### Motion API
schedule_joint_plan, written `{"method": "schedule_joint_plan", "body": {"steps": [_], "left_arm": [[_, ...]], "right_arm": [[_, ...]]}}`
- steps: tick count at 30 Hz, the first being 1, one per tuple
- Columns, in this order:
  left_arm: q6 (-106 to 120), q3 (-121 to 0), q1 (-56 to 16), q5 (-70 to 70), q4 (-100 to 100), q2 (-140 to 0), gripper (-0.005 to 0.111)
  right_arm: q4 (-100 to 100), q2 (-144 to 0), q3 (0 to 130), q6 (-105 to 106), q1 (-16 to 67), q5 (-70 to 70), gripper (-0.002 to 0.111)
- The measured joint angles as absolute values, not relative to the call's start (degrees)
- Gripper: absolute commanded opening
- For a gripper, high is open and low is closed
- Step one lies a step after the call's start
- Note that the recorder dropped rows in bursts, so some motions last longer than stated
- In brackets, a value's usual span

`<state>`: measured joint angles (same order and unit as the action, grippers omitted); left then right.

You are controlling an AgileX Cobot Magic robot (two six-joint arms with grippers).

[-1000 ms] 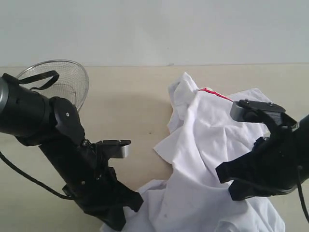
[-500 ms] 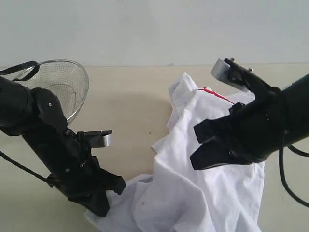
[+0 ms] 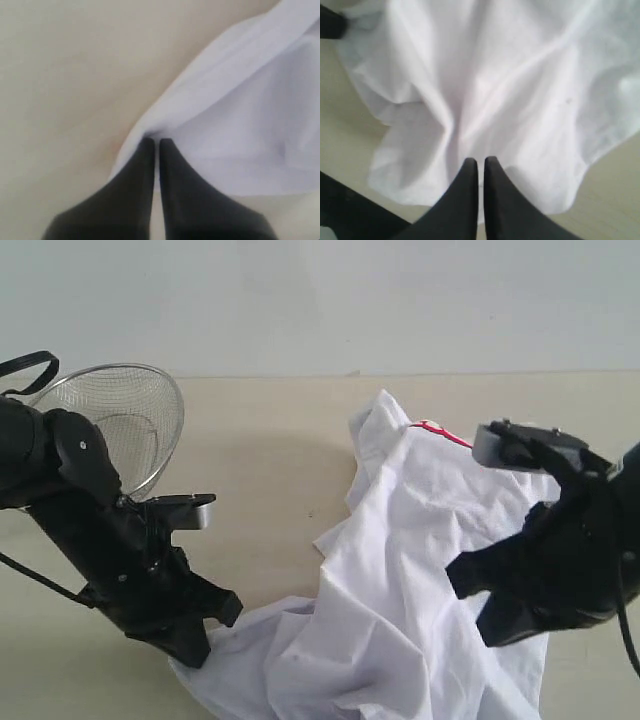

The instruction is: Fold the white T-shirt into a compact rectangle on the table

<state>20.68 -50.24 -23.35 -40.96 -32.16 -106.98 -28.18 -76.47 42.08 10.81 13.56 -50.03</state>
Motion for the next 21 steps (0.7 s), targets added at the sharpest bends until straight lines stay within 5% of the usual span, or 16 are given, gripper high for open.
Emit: {"method": "schedule_joint_plan", "body": {"steps": [21], "left_arm": [[17.4, -50.0, -23.3, -39.5, -29.2, -97.7, 0.004]], "right_arm": [[-23.1, -92.8, 37.0, 3.9, 13.6, -32.4, 0.000]]}}
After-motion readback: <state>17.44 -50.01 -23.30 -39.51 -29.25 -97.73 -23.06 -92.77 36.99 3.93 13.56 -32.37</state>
